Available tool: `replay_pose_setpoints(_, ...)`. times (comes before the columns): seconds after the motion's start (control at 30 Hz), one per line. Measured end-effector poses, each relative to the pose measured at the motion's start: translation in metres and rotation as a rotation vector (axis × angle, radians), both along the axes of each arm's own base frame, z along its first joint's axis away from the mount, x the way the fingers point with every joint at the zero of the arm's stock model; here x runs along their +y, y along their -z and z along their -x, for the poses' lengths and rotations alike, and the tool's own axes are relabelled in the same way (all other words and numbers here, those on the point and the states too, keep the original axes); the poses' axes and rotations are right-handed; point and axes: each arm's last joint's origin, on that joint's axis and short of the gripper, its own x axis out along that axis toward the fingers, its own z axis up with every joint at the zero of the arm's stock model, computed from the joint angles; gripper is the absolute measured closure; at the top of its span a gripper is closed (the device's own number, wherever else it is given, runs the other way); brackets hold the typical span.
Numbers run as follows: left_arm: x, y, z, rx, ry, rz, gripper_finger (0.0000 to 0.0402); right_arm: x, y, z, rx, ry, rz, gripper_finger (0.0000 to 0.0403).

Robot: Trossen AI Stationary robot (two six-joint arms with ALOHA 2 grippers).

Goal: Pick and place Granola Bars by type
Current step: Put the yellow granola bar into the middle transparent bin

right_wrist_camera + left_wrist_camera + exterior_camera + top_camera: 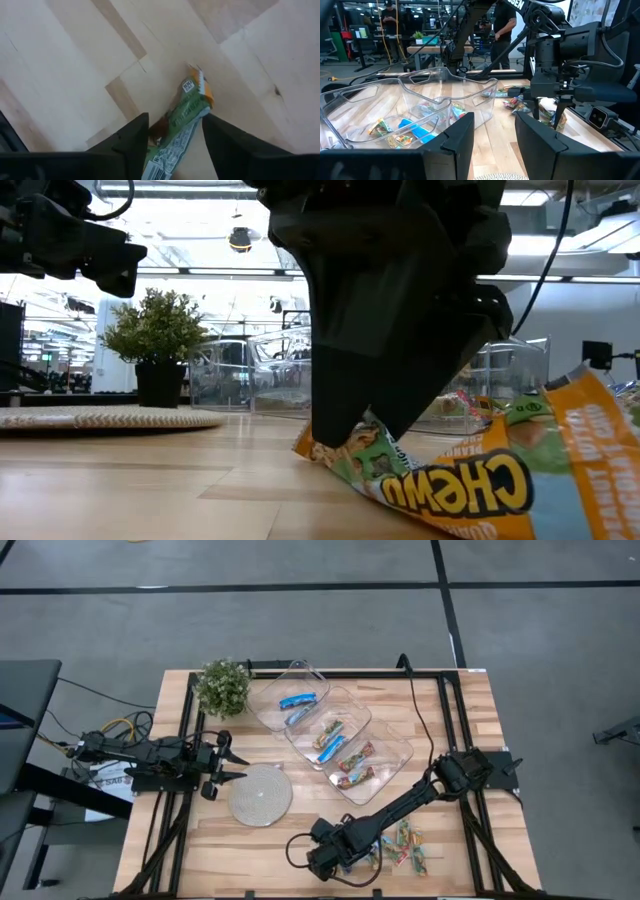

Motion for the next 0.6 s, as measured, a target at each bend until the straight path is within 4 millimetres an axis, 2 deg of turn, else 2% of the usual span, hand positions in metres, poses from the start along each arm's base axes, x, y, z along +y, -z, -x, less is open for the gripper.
replay_pose_setpoints(0.27,0.0,0.0,0.0,0.0,0.001,0.0,0.0264,-0.0003,0.0074,0.0017,0.009,-0.005,-0.022,0.0271)
replay_pose_setpoints(0.6,0.0,0.0,0.0,0.0,0.001,0.0,0.0264,-0.0032,0.0073,-0.0007,0.005,-0.019,-0.024,0.0338)
